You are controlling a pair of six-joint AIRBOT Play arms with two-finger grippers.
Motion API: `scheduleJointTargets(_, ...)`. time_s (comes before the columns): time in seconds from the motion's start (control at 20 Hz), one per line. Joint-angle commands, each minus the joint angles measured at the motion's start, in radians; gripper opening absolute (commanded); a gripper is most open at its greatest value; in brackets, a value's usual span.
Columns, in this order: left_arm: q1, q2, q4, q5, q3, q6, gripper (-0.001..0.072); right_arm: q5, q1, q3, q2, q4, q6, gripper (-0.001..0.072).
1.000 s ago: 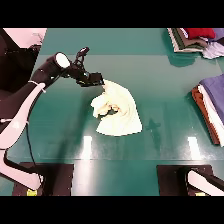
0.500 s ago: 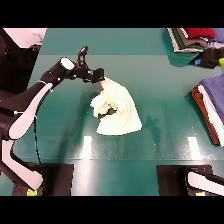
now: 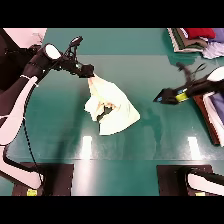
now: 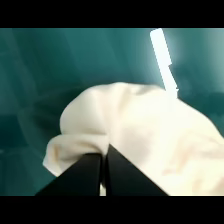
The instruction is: Fold the shirts.
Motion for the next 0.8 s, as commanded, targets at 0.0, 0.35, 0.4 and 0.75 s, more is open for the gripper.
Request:
scheduleJointTargets(0.0,0.003,0.011,0.031,-0.039,0.003,0.014,0.0027,-0.201,0.095,-0.164,-0.04,0.086,-0.05,0.0571)
scheduleJointTargets(0.35,0.003,0.011,0.043,-0.072,0.003,0.014,0.0027,-0.204,0.229,-0.053,-0.243,0.193,-0.122,0.0323)
scheduleJointTargets(0.4,0.003,0.011,0.044,-0.084,0.003,0.014,0.0027,-0.195,0.23,-0.033,-0.252,0.189,-0.122,0.0166)
scheduleJointTargets(0.75,0.003,0.238,0.159,-0.072,0.06,0.015,0.0026,-0.101,0.064,0.178,-0.07,0.183,-0.124,0.0016)
